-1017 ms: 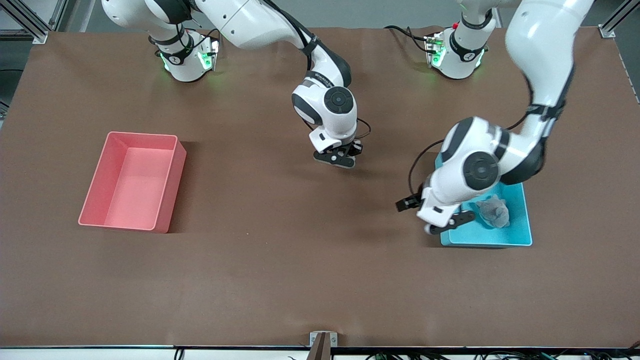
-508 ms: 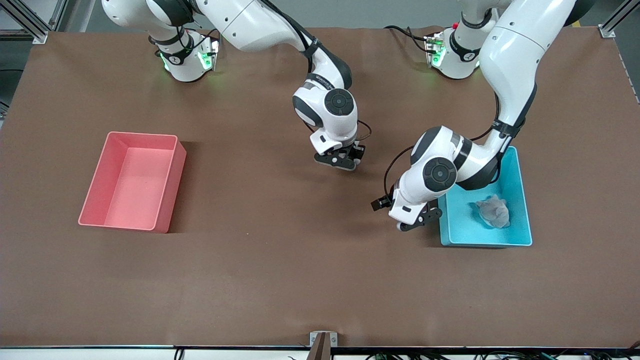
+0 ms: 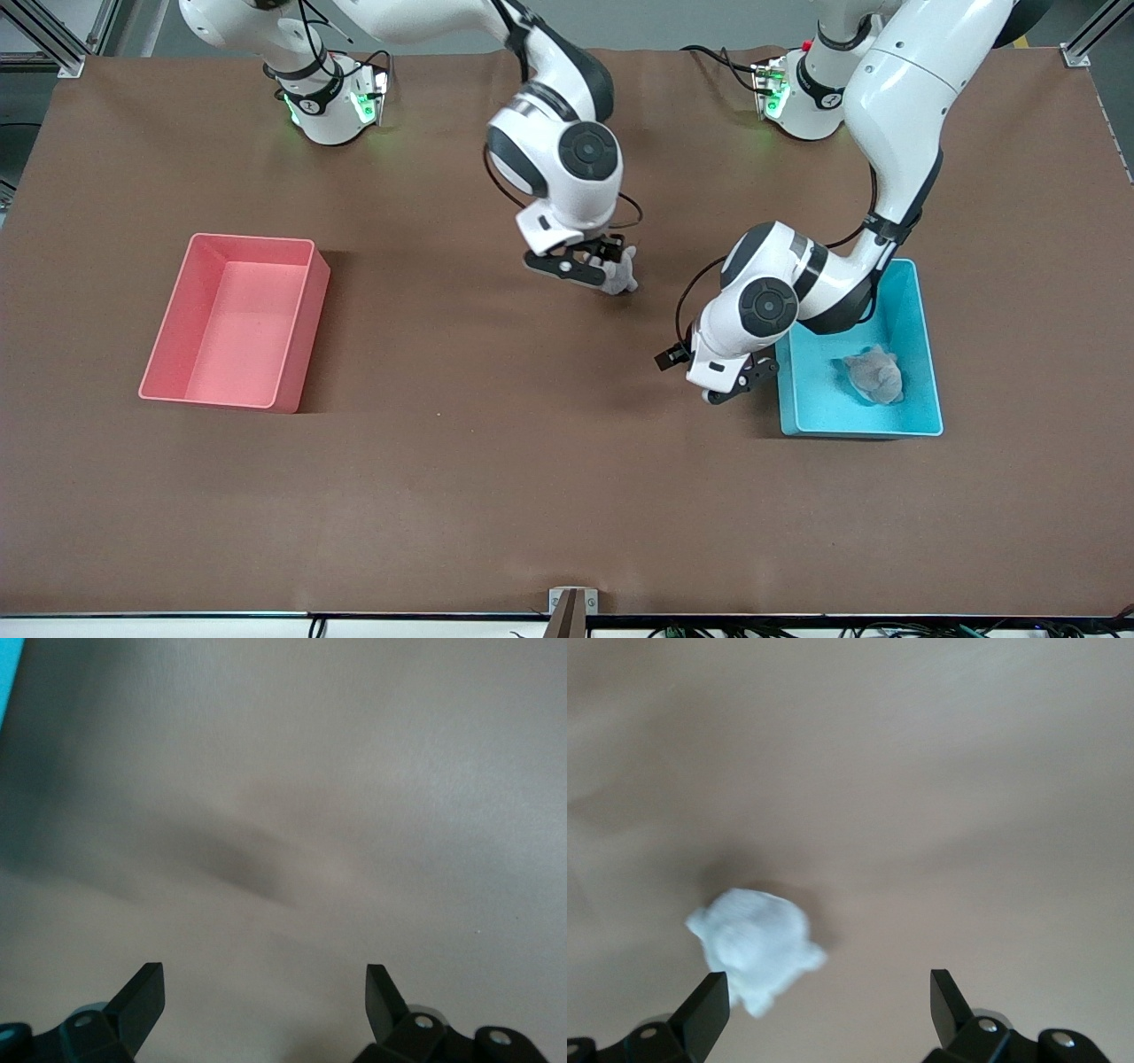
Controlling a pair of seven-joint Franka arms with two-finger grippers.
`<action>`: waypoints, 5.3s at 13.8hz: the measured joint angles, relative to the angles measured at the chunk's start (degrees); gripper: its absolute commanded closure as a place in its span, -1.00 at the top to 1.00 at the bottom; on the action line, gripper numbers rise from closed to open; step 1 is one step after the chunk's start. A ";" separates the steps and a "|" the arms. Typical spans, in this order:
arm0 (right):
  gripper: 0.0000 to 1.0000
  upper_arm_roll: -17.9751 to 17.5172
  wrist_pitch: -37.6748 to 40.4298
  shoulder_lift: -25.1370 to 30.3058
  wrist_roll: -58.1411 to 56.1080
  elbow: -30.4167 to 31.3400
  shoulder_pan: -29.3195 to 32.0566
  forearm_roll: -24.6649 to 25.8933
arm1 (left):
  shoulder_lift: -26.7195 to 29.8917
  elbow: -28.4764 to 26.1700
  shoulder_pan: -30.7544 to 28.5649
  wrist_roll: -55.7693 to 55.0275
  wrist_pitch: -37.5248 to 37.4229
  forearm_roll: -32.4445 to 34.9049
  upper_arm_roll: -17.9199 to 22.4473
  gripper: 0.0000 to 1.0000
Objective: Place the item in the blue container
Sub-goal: 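Grasp the second plush with the left gripper while the right gripper releases, then lower the plush into the blue box while the right gripper retracts, then open the left gripper and withdraw it from the blue box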
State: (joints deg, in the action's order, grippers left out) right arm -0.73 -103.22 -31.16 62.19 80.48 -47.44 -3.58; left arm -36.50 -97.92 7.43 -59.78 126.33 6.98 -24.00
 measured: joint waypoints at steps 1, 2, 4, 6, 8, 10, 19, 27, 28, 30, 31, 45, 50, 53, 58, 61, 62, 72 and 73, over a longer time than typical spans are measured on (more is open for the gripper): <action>1.00 0.03 4.03 3.21 -2.13 0.20 1.84 0.00 | 0.00 -0.42 0.31 -1.82 0.00 0.00 -0.50 1.00; 1.00 0.06 7.09 6.36 -4.43 0.82 3.72 0.00 | 0.01 -0.95 0.46 -4.30 0.00 0.00 -1.36 1.00; 1.00 0.13 10.10 12.95 -9.88 4.59 7.57 -0.01 | 0.01 -1.90 0.90 -10.36 0.00 0.00 -3.15 1.00; 1.00 0.21 10.53 19.31 -16.65 10.52 11.98 0.00 | 0.01 -2.15 2.87 -16.79 0.00 0.00 -3.96 1.00; 1.00 0.32 10.52 24.68 -25.02 16.21 17.54 0.00 | 0.02 -2.20 5.68 -22.78 0.02 0.00 -4.11 1.00; 1.00 0.46 10.39 28.34 -33.80 20.37 23.90 0.02 | 0.02 -2.36 7.95 -28.74 0.02 0.00 -4.11 1.00; 1.00 0.58 8.71 30.34 -63.18 21.54 44.79 2.07 | 0.00 -4.73 11.46 -41.08 -0.02 0.00 -4.09 1.00; 1.00 0.51 8.87 30.82 -65.90 10.18 47.29 2.60 | -1.47 -6.83 12.22 -44.16 0.04 0.00 -4.03 -0.10; 1.00 0.51 9.09 30.82 -65.90 8.86 47.31 2.61 | -1.47 -6.82 12.27 -44.16 0.04 0.00 -4.05 -0.45; 1.00 0.50 9.21 30.81 -65.90 7.04 47.34 2.61 | -1.46 -6.62 12.43 -44.16 0.04 0.00 -4.10 -1.00; 1.00 0.50 9.21 30.82 -65.90 6.41 47.39 2.61 | -1.46 -6.45 12.53 -44.16 0.04 0.00 -4.10 -1.00; 1.00 0.44 9.22 30.67 -65.90 5.67 47.51 2.61 | 3.53 6.72 4.14 -27.37 -14.12 0.62 -3.19 -1.00; 1.00 0.34 9.14 30.66 -65.90 5.51 47.56 2.62 | 8.81 7.98 -8.68 -4.21 -22.99 0.69 -3.07 -1.00; 1.00 0.36 9.16 30.67 -65.90 4.65 48.03 2.62 | 9.03 7.30 -15.47 7.74 -24.19 0.70 -2.92 -1.00; 1.00 0.25 9.27 30.66 -65.91 4.48 48.43 2.62 | 7.45 5.34 -24.92 23.18 -25.11 0.71 -2.68 0.11; 1.00 0.12 9.28 30.66 -65.90 4.48 48.42 2.62 | 5.52 5.24 -26.38 24.37 -24.79 1.36 -2.79 1.00; 1.00 0.12 9.31 30.63 -65.89 4.48 48.42 2.62 | 5.29 5.53 -26.13 24.37 -24.48 2.21 -2.94 1.00; 1.00 -0.15 9.32 30.55 -60.95 4.47 48.43 2.56 | 6.99 18.58 -25.99 38.81 -25.55 9.81 -3.31 1.00; 1.00 -0.15 9.32 30.54 -60.95 4.47 48.43 2.56 | 7.30 19.48 -26.01 40.13 -26.77 9.83 -3.31 1.00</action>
State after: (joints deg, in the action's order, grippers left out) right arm -0.88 -93.90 -0.63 1.24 84.96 0.99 -1.02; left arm -29.20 -78.44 -18.58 -19.65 99.56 16.81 -27.31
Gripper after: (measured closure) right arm 0.000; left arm 0.000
